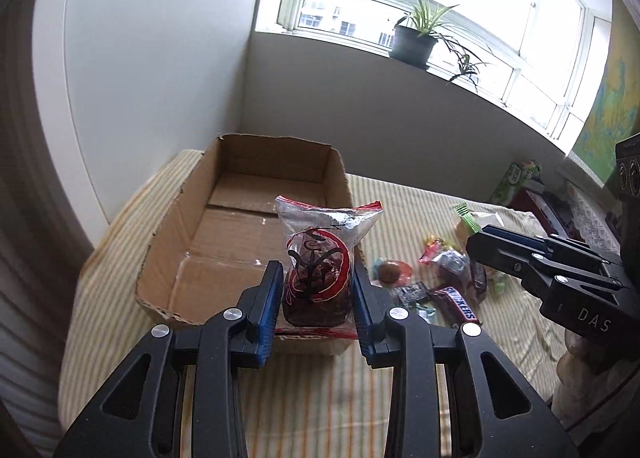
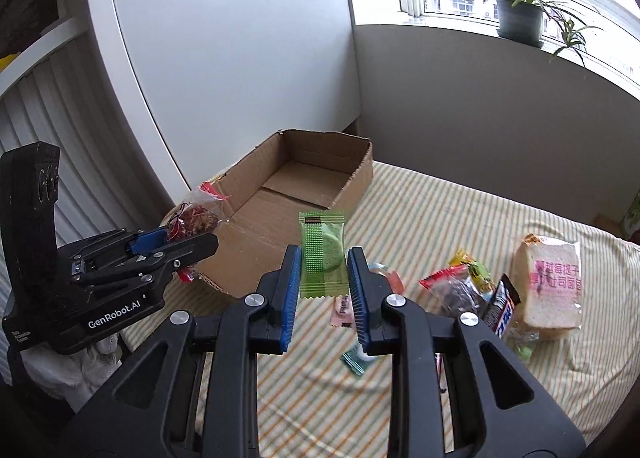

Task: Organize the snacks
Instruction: 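Carry the red candy bag into the box with left tool while right tool carries green pack, then open the left tool to drop the bag and move to the mint pack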

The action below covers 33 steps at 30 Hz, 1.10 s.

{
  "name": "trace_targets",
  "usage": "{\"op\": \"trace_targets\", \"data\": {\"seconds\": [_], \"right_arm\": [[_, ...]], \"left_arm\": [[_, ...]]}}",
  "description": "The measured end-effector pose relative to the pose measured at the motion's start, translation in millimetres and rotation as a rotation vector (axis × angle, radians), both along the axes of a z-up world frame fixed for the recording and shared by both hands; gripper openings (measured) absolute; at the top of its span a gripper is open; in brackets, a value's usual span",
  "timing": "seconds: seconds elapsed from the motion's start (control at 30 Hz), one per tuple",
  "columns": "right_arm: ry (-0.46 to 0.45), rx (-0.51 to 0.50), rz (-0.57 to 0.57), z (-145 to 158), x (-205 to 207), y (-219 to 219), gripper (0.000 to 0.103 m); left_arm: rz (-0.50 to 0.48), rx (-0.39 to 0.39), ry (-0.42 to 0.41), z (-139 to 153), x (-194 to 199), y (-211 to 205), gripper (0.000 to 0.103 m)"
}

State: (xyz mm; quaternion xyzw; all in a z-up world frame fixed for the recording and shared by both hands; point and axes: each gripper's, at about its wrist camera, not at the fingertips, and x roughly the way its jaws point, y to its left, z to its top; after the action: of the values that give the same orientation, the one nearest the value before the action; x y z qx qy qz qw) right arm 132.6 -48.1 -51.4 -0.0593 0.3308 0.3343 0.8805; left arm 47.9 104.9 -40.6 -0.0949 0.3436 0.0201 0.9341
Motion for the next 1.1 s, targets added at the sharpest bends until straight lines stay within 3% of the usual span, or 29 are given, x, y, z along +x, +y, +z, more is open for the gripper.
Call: {"op": "trace_targets", "data": {"seconds": [0.53,0.57,0.6,0.7,1.1], "right_arm": [[0.031,-0.054,0.096,-22.3,30.0,69.2,0.025],[0.035,-0.052,0.099,-23.2,31.1,70.4,0.027],[0.037,-0.049,0.095,-23.2,32.8,71.0,0.035],[0.034,-0.029,0.068,-20.5,37.0,65.8,0.052],[-0.002,-0.008,-0.006,6.3,27.5,9.1,0.052]], "left_arm": [[0.068,0.031,0.047,-15.5,26.8,33.9,0.032],[0.069,0.033,0.049,-16.3,27.4,34.4,0.032],[0.071,0.034,0.053,-16.8,29.6,34.9,0.034],[0.096,0.03,0.056,-16.7,29.3,38.8,0.045],[0.105,0.032,0.011,1.6,13.1,34.0,0.047]]}}
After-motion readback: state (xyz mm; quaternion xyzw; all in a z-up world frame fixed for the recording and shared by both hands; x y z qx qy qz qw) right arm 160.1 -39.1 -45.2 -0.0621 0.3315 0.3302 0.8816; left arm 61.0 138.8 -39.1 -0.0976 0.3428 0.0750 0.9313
